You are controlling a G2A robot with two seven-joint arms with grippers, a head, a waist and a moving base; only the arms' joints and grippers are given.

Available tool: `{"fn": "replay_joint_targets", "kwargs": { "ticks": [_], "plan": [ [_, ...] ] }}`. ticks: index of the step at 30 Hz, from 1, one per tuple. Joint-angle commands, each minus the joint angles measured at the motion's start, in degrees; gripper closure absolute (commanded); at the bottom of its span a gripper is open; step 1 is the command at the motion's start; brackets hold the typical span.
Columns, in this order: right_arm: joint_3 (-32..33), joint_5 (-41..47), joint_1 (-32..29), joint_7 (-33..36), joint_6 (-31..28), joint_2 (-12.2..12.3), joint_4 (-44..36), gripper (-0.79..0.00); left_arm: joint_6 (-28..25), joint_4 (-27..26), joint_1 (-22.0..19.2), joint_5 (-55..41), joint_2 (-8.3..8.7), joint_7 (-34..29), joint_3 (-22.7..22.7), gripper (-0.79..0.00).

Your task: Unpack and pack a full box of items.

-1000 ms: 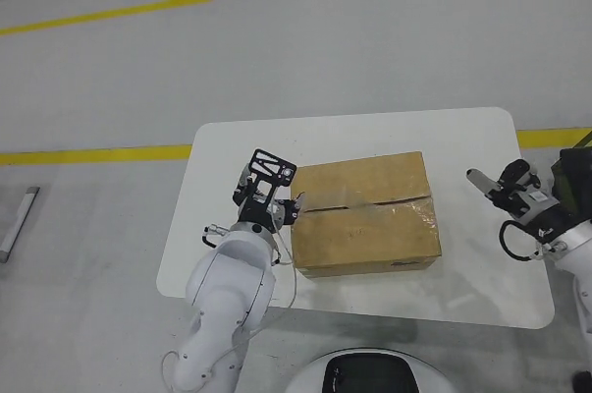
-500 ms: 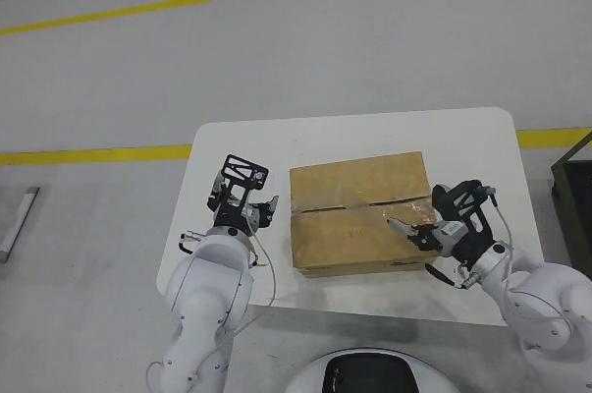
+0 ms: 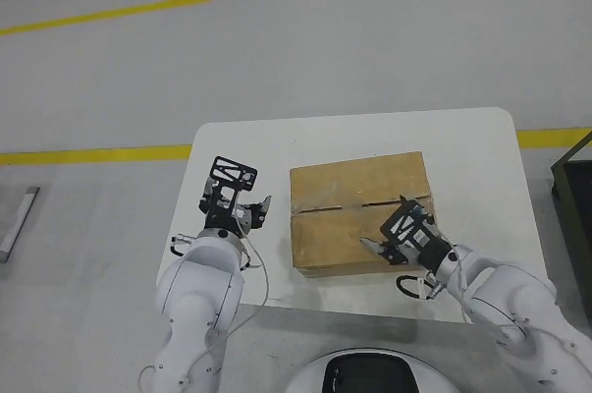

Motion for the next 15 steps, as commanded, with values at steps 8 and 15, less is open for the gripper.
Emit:
{"fn": "replay_joint_targets", "kwargs": {
  "ticks": [8, 15],
  "plan": [
    [-4.6, -7.7, 4.0, -0.3, 6.0, -0.7, 4.3, -0.058, 0.6, -0.3, 0.3, -0.2, 0.04, 0.1, -0.7, -0.785],
    [-3.8, -8.8, 3.6, -2.2, 8.9, -0.8, 5.2, 0.0, 1.4, -0.4, -0.2, -1.2, -0.03, -0.1, -0.8, -0.785]
  ]
}}
